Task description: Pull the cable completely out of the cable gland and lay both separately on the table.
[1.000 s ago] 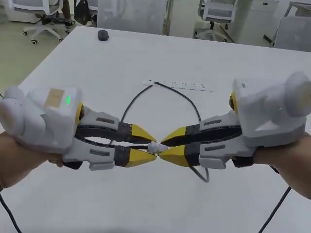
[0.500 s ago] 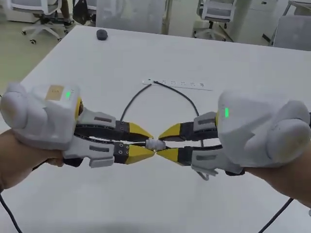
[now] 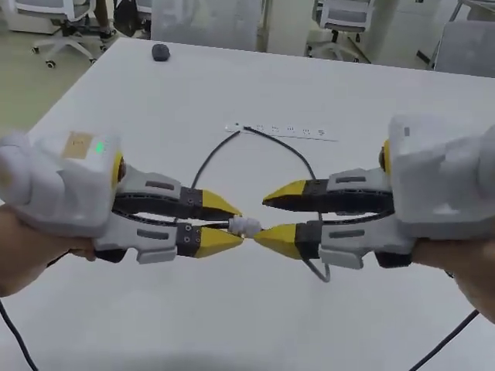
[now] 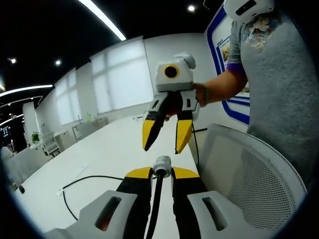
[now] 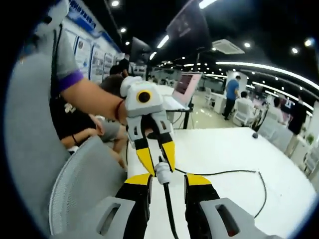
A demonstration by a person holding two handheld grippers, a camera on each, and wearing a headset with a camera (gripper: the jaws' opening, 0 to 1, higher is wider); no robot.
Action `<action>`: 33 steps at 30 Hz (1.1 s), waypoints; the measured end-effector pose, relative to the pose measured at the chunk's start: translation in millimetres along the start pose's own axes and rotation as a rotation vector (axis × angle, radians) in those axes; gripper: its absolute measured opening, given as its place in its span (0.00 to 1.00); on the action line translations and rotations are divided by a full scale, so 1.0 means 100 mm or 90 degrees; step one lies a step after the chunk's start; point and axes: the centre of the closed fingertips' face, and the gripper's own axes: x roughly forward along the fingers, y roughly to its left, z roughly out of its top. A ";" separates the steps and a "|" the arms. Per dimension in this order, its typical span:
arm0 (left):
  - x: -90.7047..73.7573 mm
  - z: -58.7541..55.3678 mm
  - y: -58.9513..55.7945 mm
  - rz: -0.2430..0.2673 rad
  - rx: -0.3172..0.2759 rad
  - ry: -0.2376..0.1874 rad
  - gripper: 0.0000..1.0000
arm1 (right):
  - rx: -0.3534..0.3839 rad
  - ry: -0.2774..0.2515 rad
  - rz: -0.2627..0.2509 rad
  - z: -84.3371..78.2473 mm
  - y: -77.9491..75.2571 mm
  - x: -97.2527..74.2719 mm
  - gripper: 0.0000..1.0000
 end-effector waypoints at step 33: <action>0.06 0.04 -0.23 -0.050 0.129 0.038 0.15 | 0.567 -0.083 0.259 -0.14 0.22 0.07 0.08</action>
